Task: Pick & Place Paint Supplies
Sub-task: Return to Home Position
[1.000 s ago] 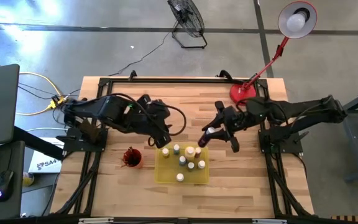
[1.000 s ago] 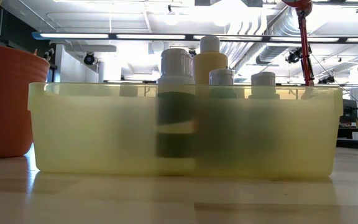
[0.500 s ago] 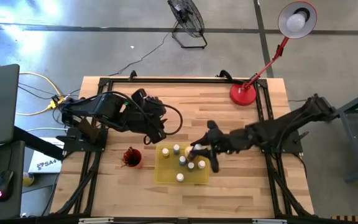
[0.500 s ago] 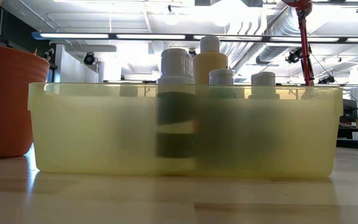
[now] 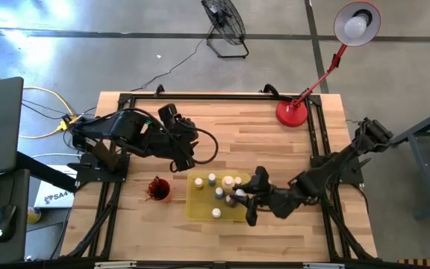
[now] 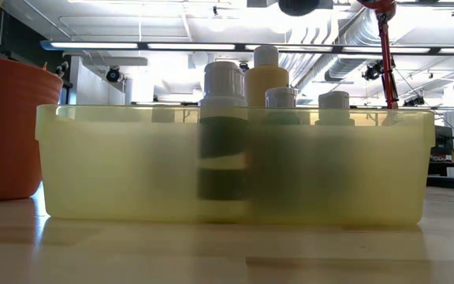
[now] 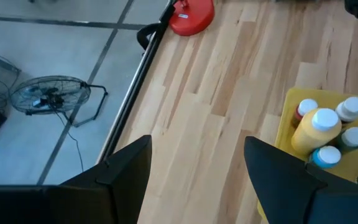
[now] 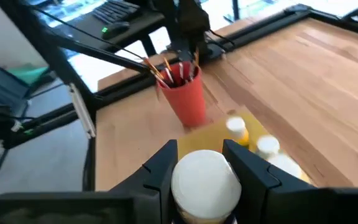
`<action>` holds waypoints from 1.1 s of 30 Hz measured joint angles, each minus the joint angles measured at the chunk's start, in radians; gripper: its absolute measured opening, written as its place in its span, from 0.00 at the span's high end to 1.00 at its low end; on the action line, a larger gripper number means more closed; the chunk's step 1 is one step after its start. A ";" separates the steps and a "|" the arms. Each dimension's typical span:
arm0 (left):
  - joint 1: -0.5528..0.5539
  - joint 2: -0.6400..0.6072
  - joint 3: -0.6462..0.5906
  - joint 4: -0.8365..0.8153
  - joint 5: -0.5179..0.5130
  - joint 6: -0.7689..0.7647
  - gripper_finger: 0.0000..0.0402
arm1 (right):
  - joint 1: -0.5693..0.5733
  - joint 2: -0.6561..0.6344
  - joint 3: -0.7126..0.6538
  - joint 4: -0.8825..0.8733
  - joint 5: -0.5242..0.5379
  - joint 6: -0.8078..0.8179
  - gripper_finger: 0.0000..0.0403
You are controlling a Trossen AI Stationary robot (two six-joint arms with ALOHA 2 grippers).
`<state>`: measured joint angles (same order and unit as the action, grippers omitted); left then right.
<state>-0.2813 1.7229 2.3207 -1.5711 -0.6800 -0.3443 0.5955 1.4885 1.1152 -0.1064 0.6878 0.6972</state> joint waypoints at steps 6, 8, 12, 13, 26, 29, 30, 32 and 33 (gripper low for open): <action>0.000 -0.005 0.000 0.000 -0.007 0.010 0.38 | 0.040 0.040 0.000 -0.098 0.046 0.135 0.74; 0.000 -0.008 0.000 0.000 -0.009 0.024 0.38 | 0.048 0.059 0.000 -0.105 0.046 0.160 0.74; 0.000 -0.010 0.000 0.000 -0.012 0.026 0.38 | 0.055 0.102 0.000 -0.107 0.039 0.204 0.74; 0.000 -0.009 0.000 0.000 -0.012 0.026 0.38 | 0.056 0.112 0.000 -0.106 0.039 0.218 0.74; 0.000 -0.009 0.000 0.000 -0.022 0.027 0.38 | 0.066 0.234 0.000 -0.104 0.089 0.271 0.74; 0.000 -0.009 0.000 0.000 -0.021 0.037 0.38 | 0.073 0.239 0.000 -0.115 0.092 0.272 0.74; 0.000 -0.009 0.000 0.000 -0.022 0.041 0.38 | 0.073 0.239 0.000 -0.120 0.094 0.272 0.74; 0.000 -0.009 0.000 0.000 -0.022 0.050 0.38 | 0.073 0.239 0.000 -0.129 0.096 0.274 0.73; 0.000 -0.009 0.000 0.000 -0.022 0.052 0.38 | 0.073 0.239 0.000 -0.131 0.095 0.275 0.73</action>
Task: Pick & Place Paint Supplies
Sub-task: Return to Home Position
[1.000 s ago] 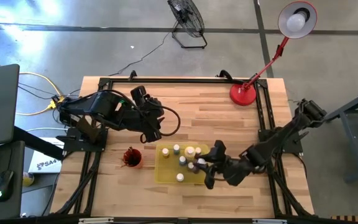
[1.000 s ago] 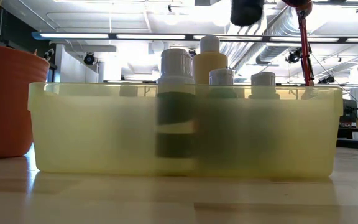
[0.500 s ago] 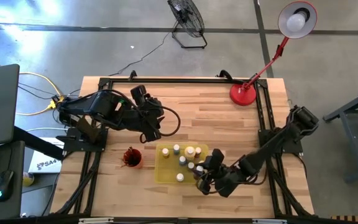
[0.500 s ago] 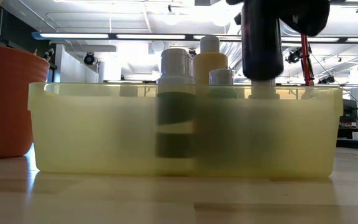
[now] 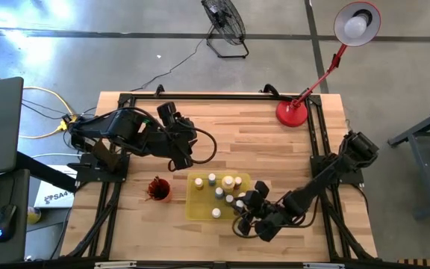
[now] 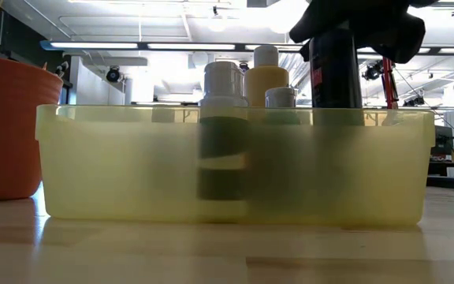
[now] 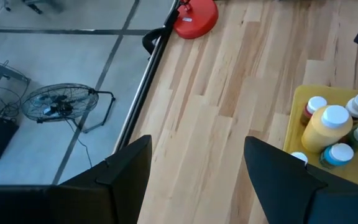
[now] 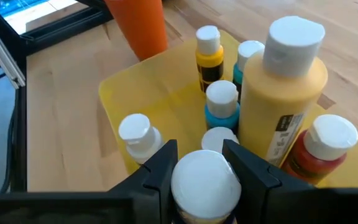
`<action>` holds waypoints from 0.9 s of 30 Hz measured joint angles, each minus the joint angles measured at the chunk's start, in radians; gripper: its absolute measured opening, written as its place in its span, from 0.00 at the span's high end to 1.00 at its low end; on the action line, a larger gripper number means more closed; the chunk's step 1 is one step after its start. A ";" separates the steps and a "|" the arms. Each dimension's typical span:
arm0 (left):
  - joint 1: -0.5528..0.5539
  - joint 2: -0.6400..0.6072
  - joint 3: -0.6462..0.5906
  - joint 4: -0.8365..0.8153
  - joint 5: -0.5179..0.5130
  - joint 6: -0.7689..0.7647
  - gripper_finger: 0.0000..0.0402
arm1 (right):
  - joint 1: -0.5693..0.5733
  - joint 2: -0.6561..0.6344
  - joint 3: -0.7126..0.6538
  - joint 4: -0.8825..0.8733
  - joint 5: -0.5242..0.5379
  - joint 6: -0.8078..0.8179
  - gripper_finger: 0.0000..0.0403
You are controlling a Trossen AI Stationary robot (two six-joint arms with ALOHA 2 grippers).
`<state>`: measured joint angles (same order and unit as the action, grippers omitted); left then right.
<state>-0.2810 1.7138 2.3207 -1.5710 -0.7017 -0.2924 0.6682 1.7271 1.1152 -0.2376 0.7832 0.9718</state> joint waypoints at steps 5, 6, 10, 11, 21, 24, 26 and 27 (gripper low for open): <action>0.000 0.000 0.000 0.000 0.000 0.000 0.38 | 0.000 0.000 0.000 -0.001 -0.009 -0.004 0.74; 0.000 0.000 0.000 0.000 0.000 0.000 0.38 | 0.000 0.000 0.000 0.000 -0.004 -0.005 0.74; 0.000 0.000 0.000 0.000 0.000 0.000 0.38 | 0.000 0.003 0.000 -0.005 -0.004 -0.006 0.73; 0.000 0.000 0.000 0.000 0.000 0.000 0.38 | 0.000 0.010 0.000 -0.003 -0.003 -0.006 0.73; 0.000 0.000 0.000 0.000 -0.006 0.000 0.38 | 0.005 0.093 0.000 0.068 -0.026 -0.007 0.72; 0.000 0.000 0.000 0.000 -0.008 0.000 0.38 | 0.004 0.111 0.000 0.071 -0.029 -0.007 0.73; 0.000 0.000 0.000 0.000 -0.008 0.000 0.38 | 0.005 0.115 0.000 0.067 -0.035 -0.007 0.75; 0.000 0.000 0.000 0.000 -0.008 0.000 0.38 | 0.005 0.116 0.000 0.067 -0.038 -0.008 0.75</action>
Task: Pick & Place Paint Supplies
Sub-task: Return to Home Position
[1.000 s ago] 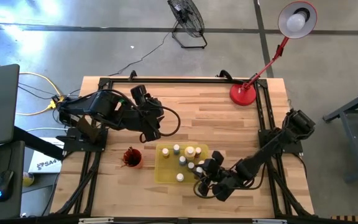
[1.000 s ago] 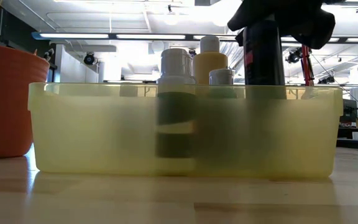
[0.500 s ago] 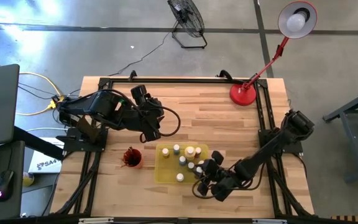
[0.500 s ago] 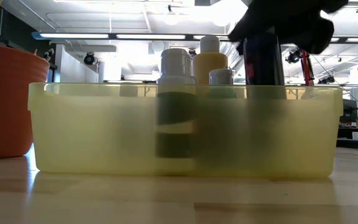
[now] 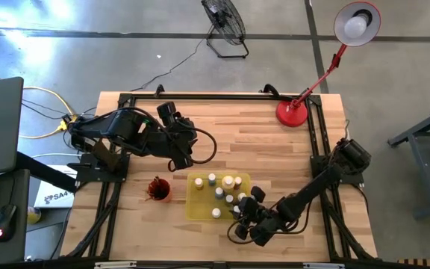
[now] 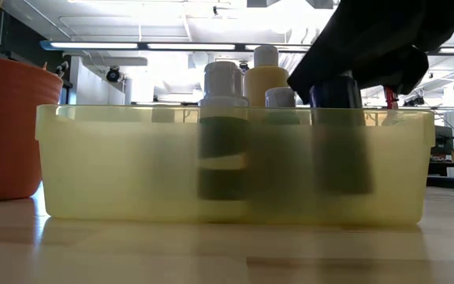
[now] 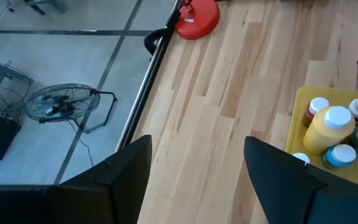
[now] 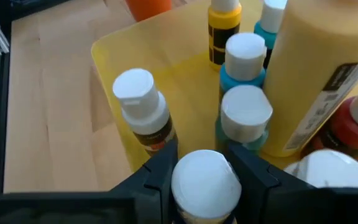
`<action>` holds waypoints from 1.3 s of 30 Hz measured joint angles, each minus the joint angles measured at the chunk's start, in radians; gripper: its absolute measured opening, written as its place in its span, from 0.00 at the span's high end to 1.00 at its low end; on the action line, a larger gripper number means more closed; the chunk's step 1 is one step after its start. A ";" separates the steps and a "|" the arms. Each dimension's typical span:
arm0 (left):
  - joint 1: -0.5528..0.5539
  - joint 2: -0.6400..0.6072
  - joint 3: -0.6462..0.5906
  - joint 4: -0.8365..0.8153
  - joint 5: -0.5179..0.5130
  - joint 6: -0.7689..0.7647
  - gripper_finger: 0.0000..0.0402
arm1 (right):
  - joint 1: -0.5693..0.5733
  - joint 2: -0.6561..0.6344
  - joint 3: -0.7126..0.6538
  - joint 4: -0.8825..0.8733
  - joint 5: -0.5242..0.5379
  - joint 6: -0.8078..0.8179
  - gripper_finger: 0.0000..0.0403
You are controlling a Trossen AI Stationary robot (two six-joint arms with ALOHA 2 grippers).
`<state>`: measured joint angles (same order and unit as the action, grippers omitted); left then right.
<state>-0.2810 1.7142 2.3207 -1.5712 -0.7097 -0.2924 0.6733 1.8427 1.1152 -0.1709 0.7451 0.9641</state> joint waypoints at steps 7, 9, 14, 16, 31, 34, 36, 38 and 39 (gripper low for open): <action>0.000 0.000 0.000 0.000 0.000 0.000 0.38 | 0.001 0.002 0.000 0.004 0.001 -0.018 0.69; 0.000 0.000 0.000 0.000 -0.001 0.000 0.38 | 0.001 0.002 0.000 0.004 -0.012 -0.022 0.67; 0.000 0.000 0.000 0.000 -0.001 0.000 0.38 | 0.001 0.002 0.000 0.004 -0.057 -0.030 0.69; 0.000 0.000 0.000 0.000 -0.001 0.000 0.38 | 0.001 0.002 0.000 0.007 -0.068 -0.046 0.70; 0.000 0.000 0.000 0.000 -0.002 0.000 0.38 | 0.000 -0.033 0.000 0.025 -0.071 -0.119 0.57; 0.000 0.000 0.000 0.000 -0.002 0.000 0.38 | -0.002 -0.072 0.000 0.017 -0.071 -0.180 0.54; 0.000 0.000 0.000 0.000 -0.002 0.000 0.38 | -0.002 -0.107 0.000 0.014 -0.072 -0.210 0.54; 0.000 0.000 0.000 0.000 -0.002 0.000 0.38 | -0.002 -0.145 0.000 0.008 -0.073 -0.233 0.54; 0.000 0.000 0.000 0.000 -0.002 0.000 0.38 | -0.001 -0.168 0.000 -0.001 -0.074 -0.243 0.54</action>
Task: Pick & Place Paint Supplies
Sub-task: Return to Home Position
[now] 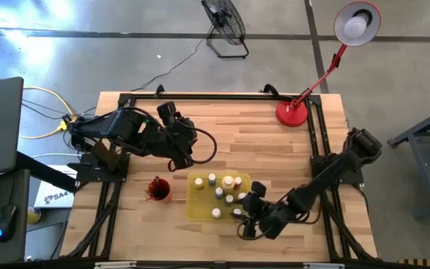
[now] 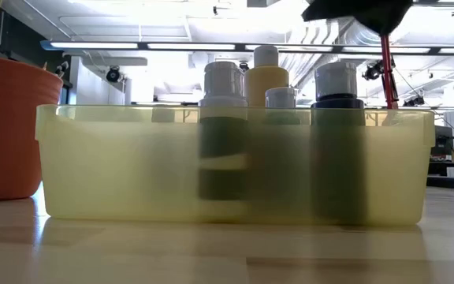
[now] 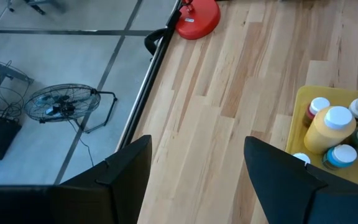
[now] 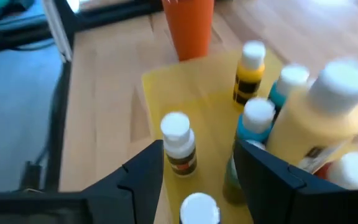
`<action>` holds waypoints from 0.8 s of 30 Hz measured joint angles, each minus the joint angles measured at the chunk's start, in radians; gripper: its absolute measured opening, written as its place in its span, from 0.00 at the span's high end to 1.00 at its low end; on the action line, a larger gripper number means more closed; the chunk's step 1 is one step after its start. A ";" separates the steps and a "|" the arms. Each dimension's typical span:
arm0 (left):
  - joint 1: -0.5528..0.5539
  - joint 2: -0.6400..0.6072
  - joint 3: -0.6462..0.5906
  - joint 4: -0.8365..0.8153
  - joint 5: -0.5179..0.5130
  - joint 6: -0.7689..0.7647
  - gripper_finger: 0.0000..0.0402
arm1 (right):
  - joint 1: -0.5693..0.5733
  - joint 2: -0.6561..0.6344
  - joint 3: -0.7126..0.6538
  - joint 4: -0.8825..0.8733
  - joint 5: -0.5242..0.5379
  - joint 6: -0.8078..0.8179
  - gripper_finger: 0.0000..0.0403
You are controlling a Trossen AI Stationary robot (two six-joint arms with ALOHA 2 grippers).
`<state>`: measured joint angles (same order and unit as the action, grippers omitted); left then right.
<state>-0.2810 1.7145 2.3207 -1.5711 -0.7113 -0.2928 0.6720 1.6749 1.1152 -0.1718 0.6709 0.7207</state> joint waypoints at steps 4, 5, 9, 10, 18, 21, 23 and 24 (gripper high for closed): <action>0.000 0.000 0.000 0.000 0.000 0.000 0.38 | 0.000 -0.104 0.000 -0.003 -0.021 -0.048 0.54; 0.000 0.000 0.000 0.000 0.000 0.000 0.38 | -0.001 -0.131 0.000 0.004 -0.033 -0.062 0.54; 0.000 0.000 0.000 0.000 0.000 -0.005 0.38 | -0.005 -0.249 0.000 0.005 -0.049 -0.104 0.54; 0.000 0.000 0.000 0.000 0.000 -0.009 0.38 | -0.006 -0.278 0.000 0.003 -0.048 -0.118 0.54; 0.000 0.000 0.000 0.000 0.011 -0.030 0.54 | -0.039 -0.454 0.000 0.004 -0.053 -0.277 0.80; 0.000 0.004 0.000 0.000 0.059 -0.029 0.66 | -0.059 -0.486 0.000 0.004 -0.075 -0.341 0.93; 0.000 0.008 0.000 0.000 0.096 -0.029 0.73 | -0.071 -0.500 0.000 0.003 -0.089 -0.377 0.97; 0.000 0.010 0.000 0.000 0.123 -0.030 0.77 | -0.079 -0.507 0.000 0.002 -0.103 -0.385 0.98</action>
<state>-0.2810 1.7241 2.3207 -1.5710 -0.5880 -0.3226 0.5930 1.1680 1.1152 -0.1698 0.5680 0.3357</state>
